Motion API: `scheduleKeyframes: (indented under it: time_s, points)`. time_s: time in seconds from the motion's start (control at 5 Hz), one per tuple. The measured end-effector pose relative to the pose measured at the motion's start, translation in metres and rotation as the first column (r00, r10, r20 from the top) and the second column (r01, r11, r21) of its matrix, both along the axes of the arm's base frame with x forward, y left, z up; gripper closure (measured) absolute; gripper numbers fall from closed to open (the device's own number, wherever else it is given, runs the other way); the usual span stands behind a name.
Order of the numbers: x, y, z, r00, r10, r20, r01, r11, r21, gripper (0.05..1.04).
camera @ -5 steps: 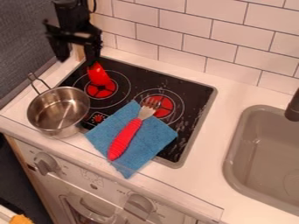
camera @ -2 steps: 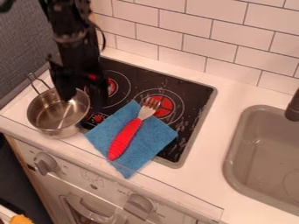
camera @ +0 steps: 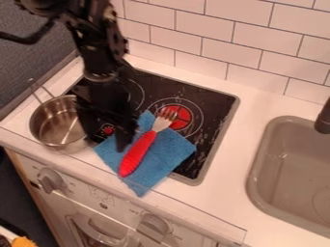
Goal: Put the red fork to the top of the right burner
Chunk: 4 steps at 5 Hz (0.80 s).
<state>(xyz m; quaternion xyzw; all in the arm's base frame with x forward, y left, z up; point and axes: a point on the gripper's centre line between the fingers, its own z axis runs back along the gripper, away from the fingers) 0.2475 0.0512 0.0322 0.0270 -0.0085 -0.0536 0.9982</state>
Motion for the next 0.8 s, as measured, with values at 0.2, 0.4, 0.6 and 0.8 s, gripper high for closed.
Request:
scheduleKeyframes:
  time_s: [0.2,0.4,0.6,0.8]
  points:
    - [-0.007,-0.027,-0.01,0.994,-0.11,-0.013,0.11,0.993,0.035,0.081]
    - [-0.007,-0.04,-0.012,0.988,-0.152,-0.009,0.152,0.986,0.063,0.081]
    - [-0.006,-0.039,-0.014,0.989,-0.148,-0.015,0.149,0.986,0.077,0.081]
    - [-0.003,-0.036,-0.019,0.99,-0.141,-0.028,0.143,0.987,0.077,0.081]
